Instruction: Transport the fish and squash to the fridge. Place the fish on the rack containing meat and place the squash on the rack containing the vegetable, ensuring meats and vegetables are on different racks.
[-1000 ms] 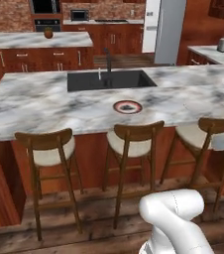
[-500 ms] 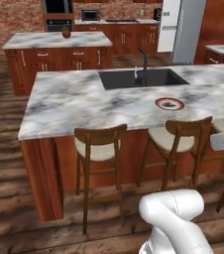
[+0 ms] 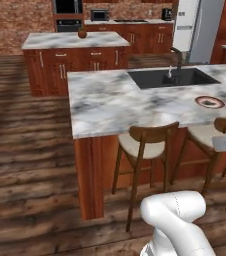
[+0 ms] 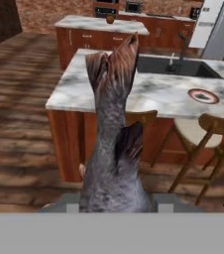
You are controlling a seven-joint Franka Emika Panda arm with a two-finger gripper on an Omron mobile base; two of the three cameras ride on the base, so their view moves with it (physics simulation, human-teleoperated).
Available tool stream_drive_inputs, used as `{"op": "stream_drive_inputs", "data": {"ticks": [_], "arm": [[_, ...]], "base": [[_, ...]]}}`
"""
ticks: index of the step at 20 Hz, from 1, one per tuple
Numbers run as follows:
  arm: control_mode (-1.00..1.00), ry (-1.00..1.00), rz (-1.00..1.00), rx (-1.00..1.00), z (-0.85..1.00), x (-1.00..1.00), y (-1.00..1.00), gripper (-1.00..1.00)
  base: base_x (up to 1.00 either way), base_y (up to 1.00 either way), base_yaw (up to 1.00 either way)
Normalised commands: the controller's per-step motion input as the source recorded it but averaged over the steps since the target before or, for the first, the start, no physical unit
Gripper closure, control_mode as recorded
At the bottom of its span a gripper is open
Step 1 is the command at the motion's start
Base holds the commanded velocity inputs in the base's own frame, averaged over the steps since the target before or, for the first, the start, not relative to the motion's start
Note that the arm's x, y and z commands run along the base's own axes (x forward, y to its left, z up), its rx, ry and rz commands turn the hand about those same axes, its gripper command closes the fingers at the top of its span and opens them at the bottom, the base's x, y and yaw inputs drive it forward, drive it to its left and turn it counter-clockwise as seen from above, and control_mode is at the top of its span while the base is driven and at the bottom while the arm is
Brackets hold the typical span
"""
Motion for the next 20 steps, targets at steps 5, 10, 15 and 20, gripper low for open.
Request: {"op": "stream_drive_inputs", "data": {"ticks": [5,10,15,20], "arm": [[1.0,0.0,0.0,0.0,0.0,0.0,0.0,1.0],[1.0,0.0,0.0,0.0,0.0,0.0,0.0,1.0],[1.0,0.0,0.0,0.0,0.0,0.0,0.0,1.0],[1.0,0.0,0.0,0.0,0.0,0.0,0.0,1.0]], "base": [[0.5,1.0,-0.13],[0.82,1.0,-0.18],[0.84,1.0,-0.19],[0.21,1.0,-0.18]]}}
